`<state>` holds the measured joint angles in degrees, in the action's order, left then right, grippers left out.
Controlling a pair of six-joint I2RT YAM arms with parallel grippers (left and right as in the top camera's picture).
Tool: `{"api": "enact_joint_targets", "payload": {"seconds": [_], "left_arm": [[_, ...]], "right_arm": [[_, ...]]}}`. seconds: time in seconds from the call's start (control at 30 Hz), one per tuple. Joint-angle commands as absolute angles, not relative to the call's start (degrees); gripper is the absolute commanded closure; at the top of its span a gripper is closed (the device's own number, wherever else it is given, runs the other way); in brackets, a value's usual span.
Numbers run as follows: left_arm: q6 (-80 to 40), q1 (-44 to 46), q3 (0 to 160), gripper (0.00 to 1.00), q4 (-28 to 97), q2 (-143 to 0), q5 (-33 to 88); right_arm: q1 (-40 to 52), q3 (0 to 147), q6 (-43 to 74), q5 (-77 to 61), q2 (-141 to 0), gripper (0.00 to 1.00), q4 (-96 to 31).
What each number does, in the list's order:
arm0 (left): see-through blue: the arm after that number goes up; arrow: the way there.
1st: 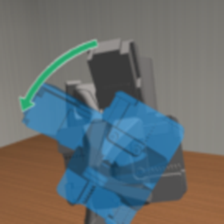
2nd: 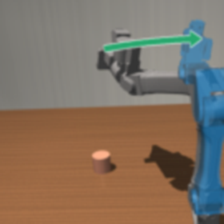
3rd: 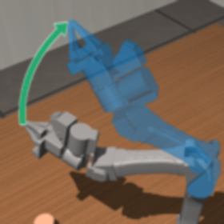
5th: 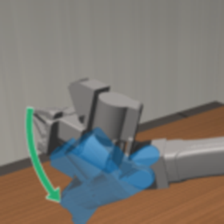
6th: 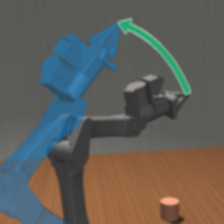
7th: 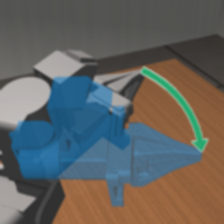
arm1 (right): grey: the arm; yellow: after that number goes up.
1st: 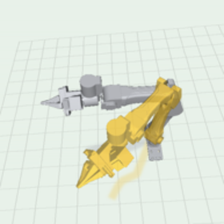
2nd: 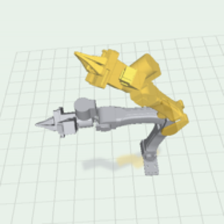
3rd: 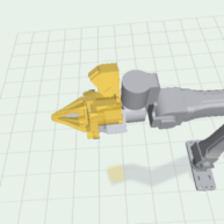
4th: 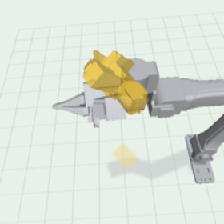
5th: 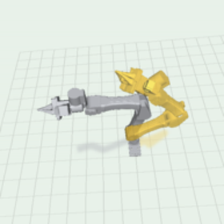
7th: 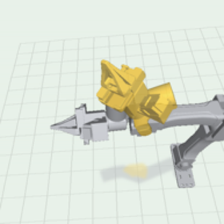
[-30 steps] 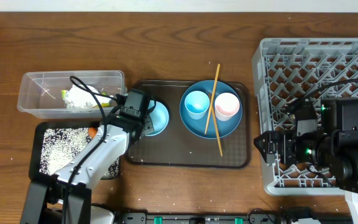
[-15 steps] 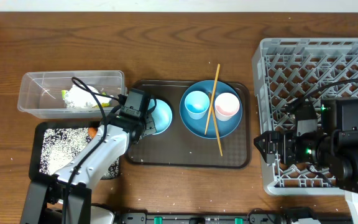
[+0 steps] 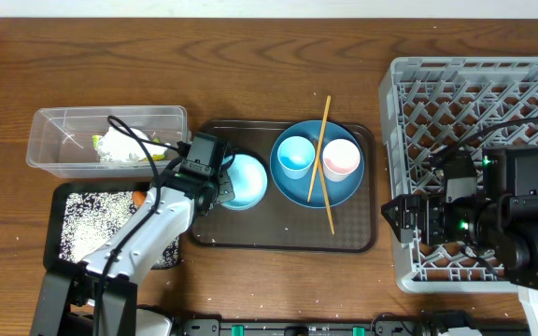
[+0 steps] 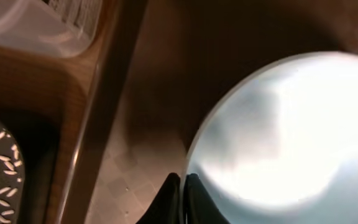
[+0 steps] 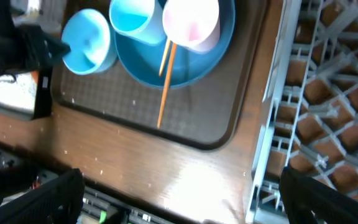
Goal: Sort waste into correct bins and load items into the dishwasher rack
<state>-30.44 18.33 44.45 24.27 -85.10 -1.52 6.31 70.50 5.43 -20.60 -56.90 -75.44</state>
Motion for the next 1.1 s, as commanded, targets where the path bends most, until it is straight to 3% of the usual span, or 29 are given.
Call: {"api": "enact_joint_targets", "payload": {"seconds": [0.0, 0.27, 0.37, 0.6, 0.83, 1.07], "left_arm": [[-30.4, 18.1, 45.3, 0.94, 25.0, -83.6, -1.7], [-30.0, 18.1, 45.3, 0.94, 27.9, -77.0, -5.5], [-29.8, 18.1, 45.2, 0.94, 29.0, -74.7, -5.4], [-27.0, 18.9, 45.3, 0.94, 30.0, -71.3, -0.5], [-25.0, 20.4, 45.2, 0.94, 29.8, -67.5, 1.3], [-22.8, 22.2, 45.2, 0.94, 29.7, -65.4, 1.3]], "right_arm": [[6.0, 71.4, 5.8, -21.7, -56.9, 0.01, -72.6], [6.0, 71.4, 5.8, -23.4, -56.9, 0.01, -70.3], [6.0, 71.4, 5.7, -23.4, -56.9, 0.07, -70.3], [7.8, 71.4, 8.1, -20.1, -58.0, 0.40, -70.0], [12.8, 71.4, 13.0, -15.2, -60.9, 0.41, -67.8], [23.4, 71.4, 17.0, -11.1, -66.1, 0.42, -60.2]]}}
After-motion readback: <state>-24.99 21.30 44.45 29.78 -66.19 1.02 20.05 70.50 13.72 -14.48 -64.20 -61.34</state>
